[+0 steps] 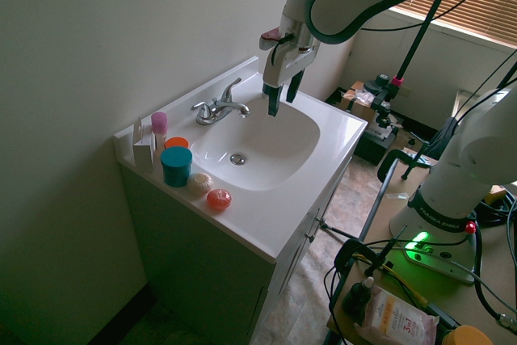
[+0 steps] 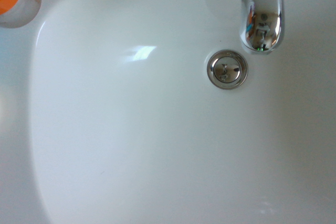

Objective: Press down on the sanitizer

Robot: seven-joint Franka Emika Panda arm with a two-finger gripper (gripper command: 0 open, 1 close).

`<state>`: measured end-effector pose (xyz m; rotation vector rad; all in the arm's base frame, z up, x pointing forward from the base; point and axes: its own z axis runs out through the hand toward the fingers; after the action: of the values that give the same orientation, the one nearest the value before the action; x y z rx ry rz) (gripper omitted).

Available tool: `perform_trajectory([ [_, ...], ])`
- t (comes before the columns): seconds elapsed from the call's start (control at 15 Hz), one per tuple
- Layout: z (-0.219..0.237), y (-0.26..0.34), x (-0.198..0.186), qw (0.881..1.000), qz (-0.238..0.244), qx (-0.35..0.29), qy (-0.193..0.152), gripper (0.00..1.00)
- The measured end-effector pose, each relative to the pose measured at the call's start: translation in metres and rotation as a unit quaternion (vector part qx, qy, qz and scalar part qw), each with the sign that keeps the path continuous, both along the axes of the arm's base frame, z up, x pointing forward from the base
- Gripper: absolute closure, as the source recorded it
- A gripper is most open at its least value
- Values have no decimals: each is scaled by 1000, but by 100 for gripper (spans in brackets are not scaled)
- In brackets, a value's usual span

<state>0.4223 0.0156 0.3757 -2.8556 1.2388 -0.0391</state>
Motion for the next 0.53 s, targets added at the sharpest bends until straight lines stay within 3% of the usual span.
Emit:
perform_trajectory([
  [0.2, 4, -3, 3, 1000, -4, 1, -5, 0],
  [0.33, 24, -18, 21, 1000, -18, 2, -25, 0],
  [0.4, 42, -33, 36, 999, -30, 3, -37, 100],
  [0.53, 70, -65, 67, 997, -54, 5, -55, 100],
])
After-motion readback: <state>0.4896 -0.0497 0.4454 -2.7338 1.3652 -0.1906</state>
